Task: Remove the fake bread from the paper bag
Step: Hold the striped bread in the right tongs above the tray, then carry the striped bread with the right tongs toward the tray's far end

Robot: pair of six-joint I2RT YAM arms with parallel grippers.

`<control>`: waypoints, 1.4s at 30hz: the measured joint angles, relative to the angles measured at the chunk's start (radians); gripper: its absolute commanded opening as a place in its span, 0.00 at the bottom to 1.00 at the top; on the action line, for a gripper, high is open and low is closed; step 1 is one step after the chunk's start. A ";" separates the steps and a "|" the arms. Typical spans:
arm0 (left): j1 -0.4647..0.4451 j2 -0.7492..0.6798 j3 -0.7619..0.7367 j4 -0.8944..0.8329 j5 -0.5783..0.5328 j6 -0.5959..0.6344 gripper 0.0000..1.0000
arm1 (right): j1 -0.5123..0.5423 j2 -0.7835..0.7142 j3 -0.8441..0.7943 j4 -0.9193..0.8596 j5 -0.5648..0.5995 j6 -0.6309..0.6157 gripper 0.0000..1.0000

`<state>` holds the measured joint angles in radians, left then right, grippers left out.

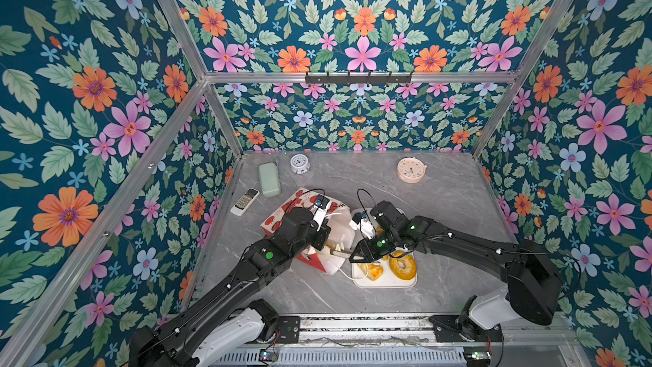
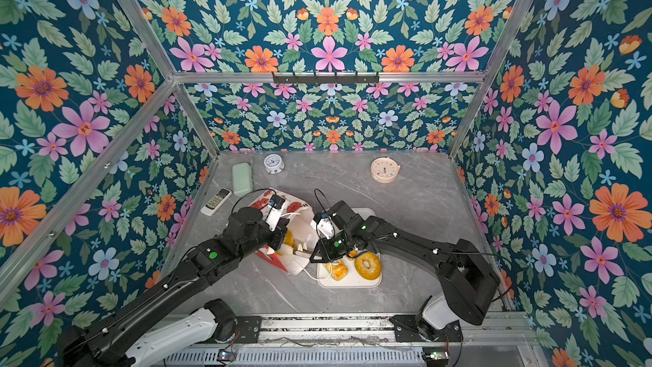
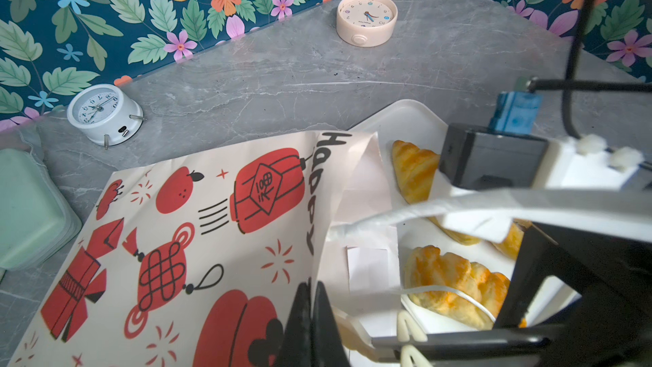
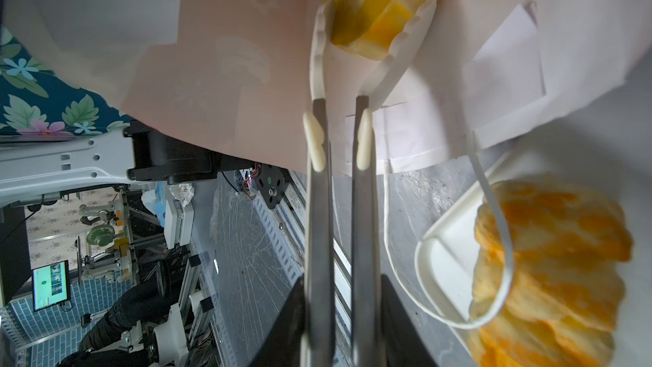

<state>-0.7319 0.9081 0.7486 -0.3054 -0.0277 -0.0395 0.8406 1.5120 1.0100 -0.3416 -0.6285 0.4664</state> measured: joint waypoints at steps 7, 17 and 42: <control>0.001 -0.010 -0.001 -0.002 -0.004 0.000 0.00 | -0.004 -0.005 0.006 0.003 0.004 0.003 0.07; 0.000 -0.007 -0.013 0.031 -0.020 -0.006 0.00 | -0.005 -0.157 -0.001 -0.133 0.074 -0.053 0.00; 0.000 -0.012 -0.059 0.105 -0.079 -0.014 0.00 | -0.007 -0.523 -0.030 -0.411 0.297 -0.152 0.00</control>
<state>-0.7322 0.8963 0.6895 -0.2008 -0.1066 -0.0540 0.8337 0.9894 0.9802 -0.7525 -0.3313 0.3145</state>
